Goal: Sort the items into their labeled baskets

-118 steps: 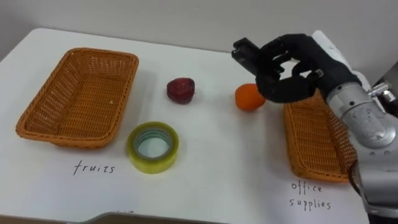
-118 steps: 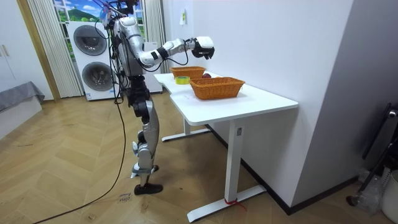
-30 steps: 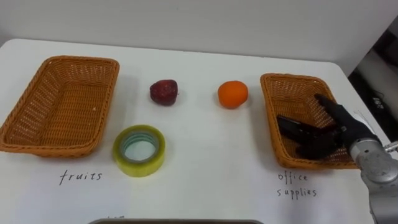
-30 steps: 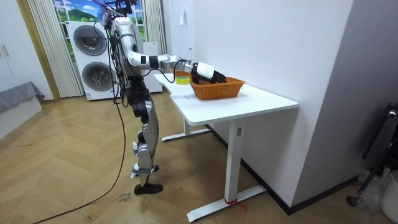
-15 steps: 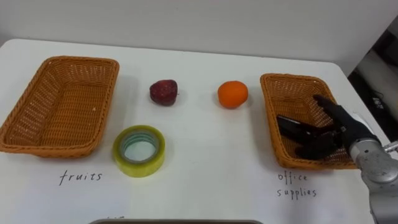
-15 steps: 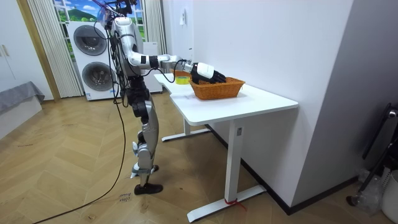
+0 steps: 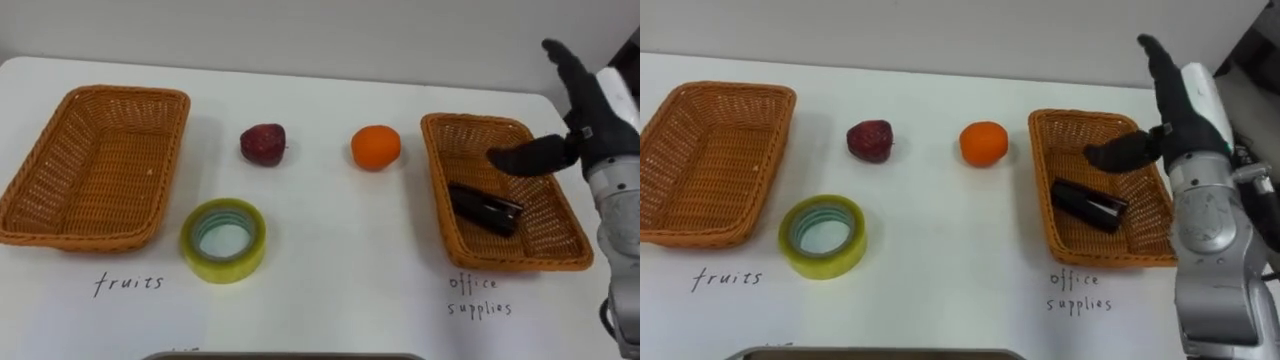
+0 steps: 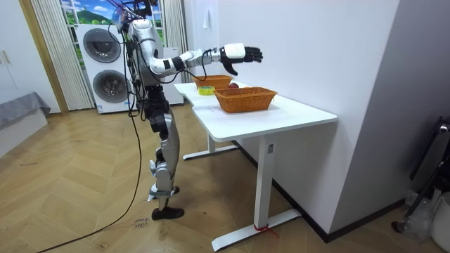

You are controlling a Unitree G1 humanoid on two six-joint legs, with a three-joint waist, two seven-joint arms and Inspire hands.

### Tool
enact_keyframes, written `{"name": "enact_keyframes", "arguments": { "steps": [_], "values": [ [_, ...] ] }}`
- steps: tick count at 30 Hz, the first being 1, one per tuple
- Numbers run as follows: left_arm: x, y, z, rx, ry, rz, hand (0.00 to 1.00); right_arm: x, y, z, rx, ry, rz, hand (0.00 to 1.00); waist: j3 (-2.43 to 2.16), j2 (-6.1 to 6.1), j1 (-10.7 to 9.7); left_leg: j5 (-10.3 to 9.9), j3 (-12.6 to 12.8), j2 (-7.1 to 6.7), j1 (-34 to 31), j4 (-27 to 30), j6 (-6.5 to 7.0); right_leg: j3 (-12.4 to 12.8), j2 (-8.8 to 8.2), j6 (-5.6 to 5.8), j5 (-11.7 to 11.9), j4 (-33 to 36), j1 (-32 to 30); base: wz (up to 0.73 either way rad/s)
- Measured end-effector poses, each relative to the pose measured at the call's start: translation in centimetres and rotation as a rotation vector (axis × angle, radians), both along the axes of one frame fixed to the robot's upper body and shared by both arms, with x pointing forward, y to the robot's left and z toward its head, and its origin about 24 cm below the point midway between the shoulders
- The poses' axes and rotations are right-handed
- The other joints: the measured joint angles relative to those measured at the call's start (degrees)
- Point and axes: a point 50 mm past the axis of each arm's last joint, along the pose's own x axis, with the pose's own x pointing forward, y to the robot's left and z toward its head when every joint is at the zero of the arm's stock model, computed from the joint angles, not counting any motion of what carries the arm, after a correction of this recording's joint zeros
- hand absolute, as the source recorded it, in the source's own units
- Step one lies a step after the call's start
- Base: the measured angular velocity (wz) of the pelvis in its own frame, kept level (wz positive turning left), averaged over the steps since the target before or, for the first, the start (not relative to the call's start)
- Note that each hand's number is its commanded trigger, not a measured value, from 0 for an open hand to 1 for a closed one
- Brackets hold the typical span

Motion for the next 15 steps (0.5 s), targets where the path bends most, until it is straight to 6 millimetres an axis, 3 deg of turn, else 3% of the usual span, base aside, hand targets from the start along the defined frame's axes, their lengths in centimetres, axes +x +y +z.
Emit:
{"name": "enact_keyframes", "arguments": {
  "steps": [5, 10, 15],
  "values": [
    [-0.6, -0.2, -0.2, -0.009, 0.019, 0.016, 0.00, -0.3, 0.6, 1.2, -0.003, -0.055, 0.022, 0.00, 0.06, 0.17, 0.1, 0.0, 0.1, 0.05, 0.9, -0.6, 0.00, 0.3, 0.10, 0.01, 0.0, -0.1, 0.4, -0.03],
    [-0.8, -0.3, -0.3, -0.015, 0.037, 0.015, 0.00, -0.7, 1.7, 3.7, -0.005, -0.167, 0.070, 0.00, 0.07, 0.34, 0.1, 0.0, 0.6, 0.10, 1.1, -0.7, -0.01, 0.3, 0.12, 0.01, 0.0, -0.1, 0.5, -0.02],
    [-0.7, -0.4, -0.4, -0.029, 0.048, 0.006, 0.00, -0.6, 2.4, 4.4, 0.017, -0.202, 0.106, 0.00, 0.08, 0.32, 1.2, 0.0, 0.5, 0.10, 1.0, -0.8, -0.01, 0.4, 0.15, 0.01, 0.0, 0.0, 0.5, -0.01]
  ]
}}
